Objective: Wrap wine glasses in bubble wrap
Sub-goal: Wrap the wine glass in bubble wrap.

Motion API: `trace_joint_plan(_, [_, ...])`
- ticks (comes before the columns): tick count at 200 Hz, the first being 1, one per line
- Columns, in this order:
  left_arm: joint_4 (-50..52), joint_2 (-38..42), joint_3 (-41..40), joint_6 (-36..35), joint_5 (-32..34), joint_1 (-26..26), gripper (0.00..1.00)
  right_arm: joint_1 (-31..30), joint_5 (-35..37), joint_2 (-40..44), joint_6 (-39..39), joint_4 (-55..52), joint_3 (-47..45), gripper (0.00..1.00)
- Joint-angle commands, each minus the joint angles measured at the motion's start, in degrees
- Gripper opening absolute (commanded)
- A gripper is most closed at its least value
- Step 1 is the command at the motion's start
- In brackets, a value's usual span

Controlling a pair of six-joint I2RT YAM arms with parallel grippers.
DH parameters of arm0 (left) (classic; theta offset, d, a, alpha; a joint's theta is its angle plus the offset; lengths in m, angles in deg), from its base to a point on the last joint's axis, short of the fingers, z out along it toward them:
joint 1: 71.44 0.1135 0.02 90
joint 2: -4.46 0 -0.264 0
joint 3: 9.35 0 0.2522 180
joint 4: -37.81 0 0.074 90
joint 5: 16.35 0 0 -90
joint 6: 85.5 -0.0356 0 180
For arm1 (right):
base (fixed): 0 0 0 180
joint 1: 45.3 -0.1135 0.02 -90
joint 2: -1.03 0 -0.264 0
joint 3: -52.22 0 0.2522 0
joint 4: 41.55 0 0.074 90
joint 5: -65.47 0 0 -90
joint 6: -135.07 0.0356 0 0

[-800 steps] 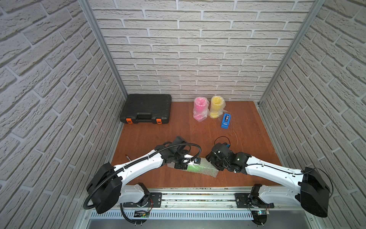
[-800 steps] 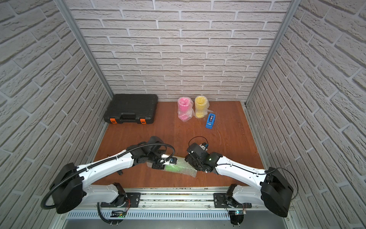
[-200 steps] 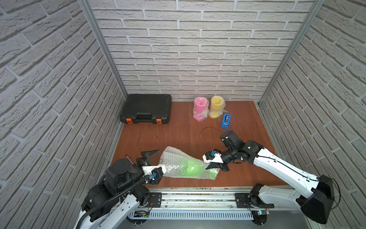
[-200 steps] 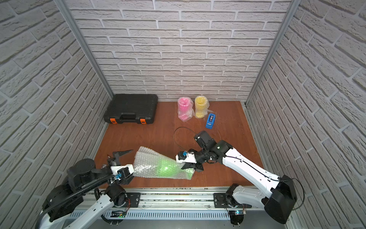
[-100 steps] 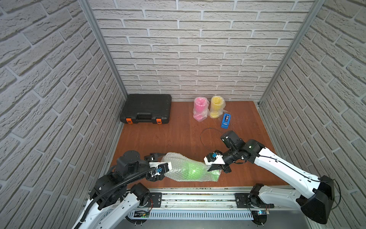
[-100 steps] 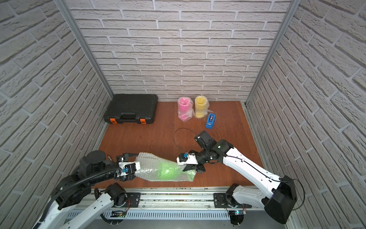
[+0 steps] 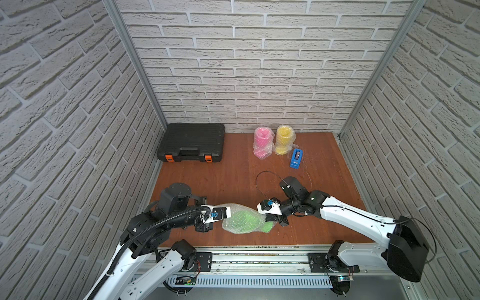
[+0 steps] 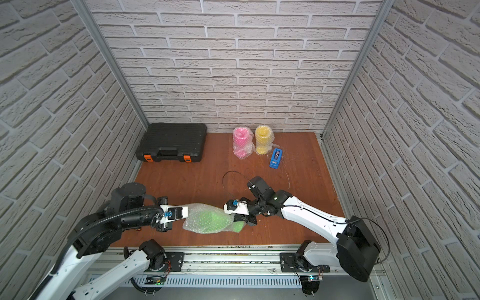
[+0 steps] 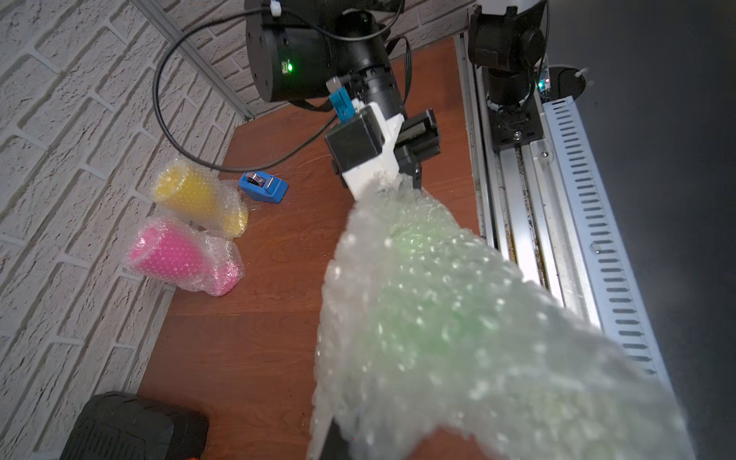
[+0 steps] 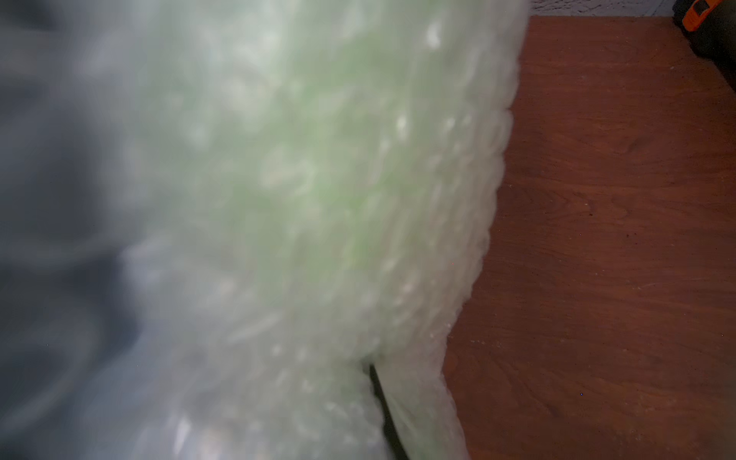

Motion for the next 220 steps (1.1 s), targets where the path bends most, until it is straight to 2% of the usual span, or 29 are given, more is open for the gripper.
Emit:
trace_joint_plan(1, [1.27,-4.61,3.64,-1.13,-1.67,0.22,0.0,-1.81,2.53,-5.56,8.86,23.96,-4.0,0.03])
trace_joint_plan(36, [2.89,-14.76,7.84,-1.39,-2.35,0.04,0.0,-2.35,4.56,-18.52,13.15,46.79,-8.69,0.03])
trace_joint_plan(61, [2.97,-21.19,8.85,-1.24,-1.31,-0.98,0.0,-2.18,5.84,-24.94,12.3,55.56,-11.01,0.03])
trace_joint_plan(87, [2.96,-26.21,8.26,-0.63,1.17,-1.72,0.0,-0.69,6.06,-27.17,12.7,61.92,-13.61,0.03])
trace_joint_plan(121, [1.36,-29.47,3.94,1.09,3.28,-1.53,0.0,0.8,5.49,-26.49,11.15,61.4,-14.6,0.03])
trace_joint_plan(167, [-4.05,-33.58,-5.35,3.97,2.2,0.11,0.0,2.72,4.36,-27.67,13.53,68.6,-17.31,0.03])
trace_joint_plan(199, [-7.51,-40.39,-8.04,5.69,0.06,0.12,0.0,4.14,3.14,-29.46,17.44,75.75,-18.74,0.03])
trace_joint_plan(220, [-9.92,-45.77,-8.84,6.97,1.64,0.05,0.0,4.33,2.82,-29.79,17.68,76.33,-18.63,0.03])
